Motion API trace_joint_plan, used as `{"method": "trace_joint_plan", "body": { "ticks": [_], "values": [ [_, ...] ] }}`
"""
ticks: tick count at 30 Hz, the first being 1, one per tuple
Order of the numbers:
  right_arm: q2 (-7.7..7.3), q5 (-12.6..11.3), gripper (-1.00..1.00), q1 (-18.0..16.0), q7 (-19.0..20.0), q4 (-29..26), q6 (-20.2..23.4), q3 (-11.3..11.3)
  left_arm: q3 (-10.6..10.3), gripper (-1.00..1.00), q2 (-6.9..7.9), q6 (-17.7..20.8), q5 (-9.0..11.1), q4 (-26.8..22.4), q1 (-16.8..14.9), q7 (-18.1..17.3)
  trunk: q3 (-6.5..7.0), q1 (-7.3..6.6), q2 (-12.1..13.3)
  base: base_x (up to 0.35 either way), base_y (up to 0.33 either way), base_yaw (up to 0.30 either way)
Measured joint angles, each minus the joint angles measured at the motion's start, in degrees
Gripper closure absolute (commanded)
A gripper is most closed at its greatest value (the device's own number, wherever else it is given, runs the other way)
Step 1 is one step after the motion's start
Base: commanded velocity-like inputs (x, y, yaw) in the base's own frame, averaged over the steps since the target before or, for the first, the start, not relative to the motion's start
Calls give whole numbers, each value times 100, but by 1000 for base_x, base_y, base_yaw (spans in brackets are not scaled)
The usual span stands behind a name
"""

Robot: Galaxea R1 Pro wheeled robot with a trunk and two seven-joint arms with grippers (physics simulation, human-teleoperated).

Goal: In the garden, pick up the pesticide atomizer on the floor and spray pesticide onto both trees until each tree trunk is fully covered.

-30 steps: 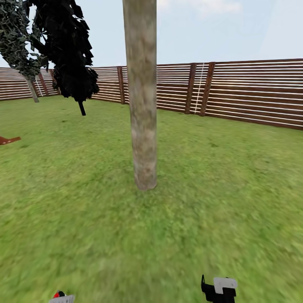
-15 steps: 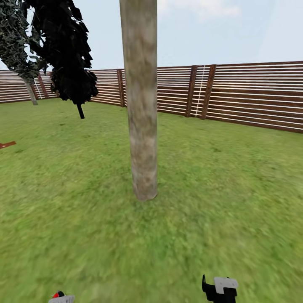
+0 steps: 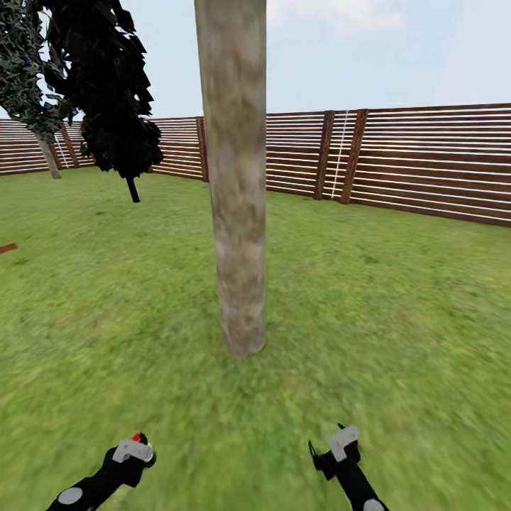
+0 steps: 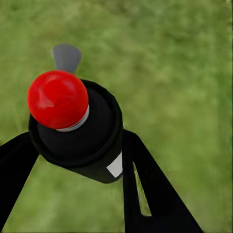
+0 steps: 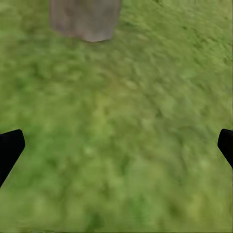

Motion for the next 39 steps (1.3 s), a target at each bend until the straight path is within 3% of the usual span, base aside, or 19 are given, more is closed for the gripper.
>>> {"method": "trace_joint_plan", "body": {
  "ticks": [1, 2, 3, 5, 8, 14, 17, 19, 22, 23, 29, 31, 34, 39],
  "values": [
    [-26, 66, -100, 1, 386, -144, 207, -2, -19, 100, 2, 184, -177, -139, -40, -308, -1, 0, 0, 339, 0, 0],
    [-75, 115, -100, -2, 1047, -367, 551, 1, -39, 100, 4, 498, -457, -363, -132, -894, 0, 0, 0, 339, 0, 0],
    [-129, 170, -100, -14, 1997, -655, 897, 1, -52, 100, -6, 883, -861, -635, -301, -1706, 0, 0, 0, 321, 0, 0],
    [-168, 425, -100, -40, 3485, -1228, 1155, 0, -44, 100, 15, 1468, -1588, -1077, -630, -2857, 1, 1, 0, 132, 0, 0],
    [-171, 754, -100, -48, 4276, -1689, 1277, -1, -54, 100, 25, 1718, -1945, -1345, -747, -3388, -1, 3, 0, 28, 0, 0],
    [-108, 817, -100, -107, 5184, -2386, 1979, 11, -48, 100, -56, 1755, -2684, -1404, -752, -3558, -1, 4, 0, 3, 0, 0],
    [-86, 822, -100, -121, 5210, -2418, 1995, 17, -55, 100, -65, 1745, -2700, -1399, -756, -3569, -1, 4, 0, 0, 0, 0],
    [-19, 814, -100, -126, 5208, -2425, 1999, 166, -78, 100, -88, 1734, -2701, -1397, -758, -3581, -1, 4, 0, 0, 0, 0],
    [102, 811, -100, -182, 5209, -2421, 2003, 378, -466, 100, -129, 1752, -2714, -1398, -764, -3686, -1, 4, 0, 0, 0, 0],
    [118, 808, 100, -205, 5209, -2420, 2005, 402, -577, 100, -140, 1758, -2715, -1400, -765, -3709, -1, 4, 1, 0, 0, 0],
    [238, 806, 100, -293, 5210, -2414, 2007, 455, -726, 100, -369, 1737, -2733, -1395, -762, -3734, -1, 4, 0, 0, 0, 0],
    [290, 805, 100, -298, 5235, -2411, 2007, 465, -897, 100, -459, 1742, -2735, -1394, -762, -3734, -1, 4, 0, 0, 0, 0],
    [324, 812, 100, -299, 5599, -2421, 2008, 468, -1118, 100, -559, 1749, -2732, -1393, -765, -3734, -1, 4, 1, 0, 0, 0],
    [392, 813, 100, -305, 5735, -2435, 2010, 468, -1177, 100, -732, 1729, -2740, -1394, -768, -3742, -1, 4, 0, 0, 0, 0]
  ]
}}
